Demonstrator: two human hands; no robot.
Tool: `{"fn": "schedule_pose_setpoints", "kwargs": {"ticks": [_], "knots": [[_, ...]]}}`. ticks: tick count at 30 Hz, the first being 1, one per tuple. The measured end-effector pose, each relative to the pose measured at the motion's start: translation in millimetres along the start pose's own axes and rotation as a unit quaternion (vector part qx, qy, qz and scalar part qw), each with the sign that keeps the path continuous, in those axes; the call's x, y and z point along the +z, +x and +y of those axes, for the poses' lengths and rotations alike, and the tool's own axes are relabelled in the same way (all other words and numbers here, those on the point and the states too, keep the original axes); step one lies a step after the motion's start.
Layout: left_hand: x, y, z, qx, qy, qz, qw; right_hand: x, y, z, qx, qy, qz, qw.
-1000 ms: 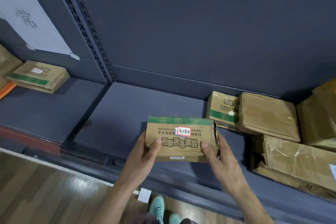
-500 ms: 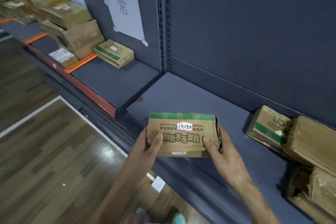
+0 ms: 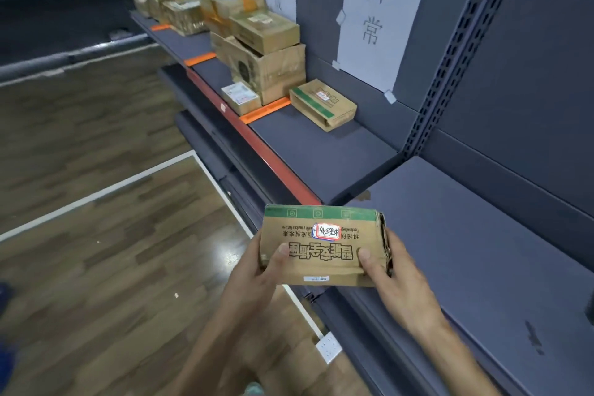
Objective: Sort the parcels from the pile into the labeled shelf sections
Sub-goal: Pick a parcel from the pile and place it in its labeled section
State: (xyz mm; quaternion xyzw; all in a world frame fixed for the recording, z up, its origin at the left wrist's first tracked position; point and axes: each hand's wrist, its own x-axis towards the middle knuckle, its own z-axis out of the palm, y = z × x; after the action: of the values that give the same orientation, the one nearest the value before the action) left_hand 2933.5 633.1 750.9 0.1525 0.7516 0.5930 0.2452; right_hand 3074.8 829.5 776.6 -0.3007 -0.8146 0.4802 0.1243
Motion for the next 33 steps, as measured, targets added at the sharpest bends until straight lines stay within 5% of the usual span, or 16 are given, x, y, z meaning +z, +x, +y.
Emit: {"fn": "schedule_pose_setpoints", "kwargs": {"ticks": [19,33], "knots": [[-208,55,-15,-0.030,-0.001,0.122,0.992,192,103,-112,-0.034,0.011,-0.126,0.991],[-281,222,-1,-0.057,0.016,0.187,0.981,262,290,-169,-0.077,0.024,-0.164,0.983]]}}
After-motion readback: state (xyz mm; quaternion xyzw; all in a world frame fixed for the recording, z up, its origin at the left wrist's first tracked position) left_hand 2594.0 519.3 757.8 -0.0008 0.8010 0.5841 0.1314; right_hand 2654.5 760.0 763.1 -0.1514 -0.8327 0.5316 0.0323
